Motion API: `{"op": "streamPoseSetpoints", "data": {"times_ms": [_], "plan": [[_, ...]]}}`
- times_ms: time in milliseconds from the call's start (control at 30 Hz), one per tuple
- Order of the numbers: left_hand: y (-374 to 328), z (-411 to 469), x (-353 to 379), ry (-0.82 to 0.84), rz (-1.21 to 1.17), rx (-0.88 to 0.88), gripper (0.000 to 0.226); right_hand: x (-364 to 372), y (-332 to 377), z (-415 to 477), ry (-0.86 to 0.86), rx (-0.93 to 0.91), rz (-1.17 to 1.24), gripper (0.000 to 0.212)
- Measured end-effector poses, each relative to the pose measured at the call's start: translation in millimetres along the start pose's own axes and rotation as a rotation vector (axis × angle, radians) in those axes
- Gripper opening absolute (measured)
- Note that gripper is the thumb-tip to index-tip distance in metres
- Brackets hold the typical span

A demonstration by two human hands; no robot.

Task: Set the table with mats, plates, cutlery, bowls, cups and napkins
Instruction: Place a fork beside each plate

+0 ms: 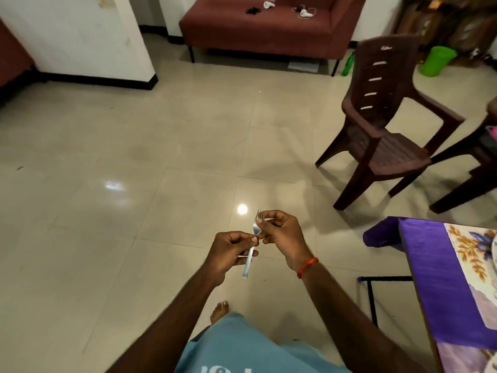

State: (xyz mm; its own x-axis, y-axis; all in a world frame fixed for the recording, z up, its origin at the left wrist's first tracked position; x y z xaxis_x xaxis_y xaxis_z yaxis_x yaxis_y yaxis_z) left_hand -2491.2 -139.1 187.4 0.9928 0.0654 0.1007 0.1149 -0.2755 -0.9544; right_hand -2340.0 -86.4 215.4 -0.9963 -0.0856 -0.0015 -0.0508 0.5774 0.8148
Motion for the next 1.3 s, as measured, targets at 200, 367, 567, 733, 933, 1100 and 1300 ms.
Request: {"op": "streamPoseSetpoints", "data": {"times_ms": [200, 367, 567, 733, 933, 1100, 1300], "plan": [[-26.9, 66.3, -12.8, 0.112, 0.072, 0.014, 0.011, 1.4, 31.2, 30.5, -0.132, -0.017, 0.107, 0.019], [-34.7, 105.8, 0.6, 0.194, 0.081, -0.003, 0.013, -18.4, 49.6, 41.0, -0.235, -0.025, 0.148, 0.028], [-41.6, 156.9, 39.9, 0.332, 0.128, 0.003, 0.014, -61.7, 66.1, 64.5, -0.359, -0.022, 0.218, 0.025], [-53.4, 213.0, 83.4, 0.425, 0.153, -0.004, 0.014, -102.5, 82.9, 98.2, -0.431, -0.009, 0.295, 0.025], [-70.5, 281.4, 138.3, 0.527, 0.197, -0.024, 0.014, -164.9, 117.7, 137.7, -0.500, -0.015, 0.345, 0.022], [-85.8, 325.9, 196.8, 0.599, 0.221, -0.012, 0.015, -215.7, 139.4, 158.0, -0.577, -0.038, 0.434, 0.023], [-91.0, 356.7, 258.1, 0.735, 0.273, -0.004, 0.014, -265.6, 143.7, 167.0, -0.672, -0.048, 0.629, 0.023]]}}
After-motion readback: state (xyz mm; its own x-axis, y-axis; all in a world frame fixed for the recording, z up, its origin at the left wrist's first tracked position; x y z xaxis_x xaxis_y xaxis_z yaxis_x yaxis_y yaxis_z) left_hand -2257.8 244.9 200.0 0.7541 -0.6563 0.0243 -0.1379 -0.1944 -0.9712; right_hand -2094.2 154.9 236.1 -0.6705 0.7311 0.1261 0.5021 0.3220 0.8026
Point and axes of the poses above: each hand's wrist, its own z-axis towards the middle knuckle, its own x-axis out of the palm, y = z × x, the point moved 8 cm from there along z, towards the middle knuckle, and after that the axes turned 15 degrees about x, right-handed, at the moved point
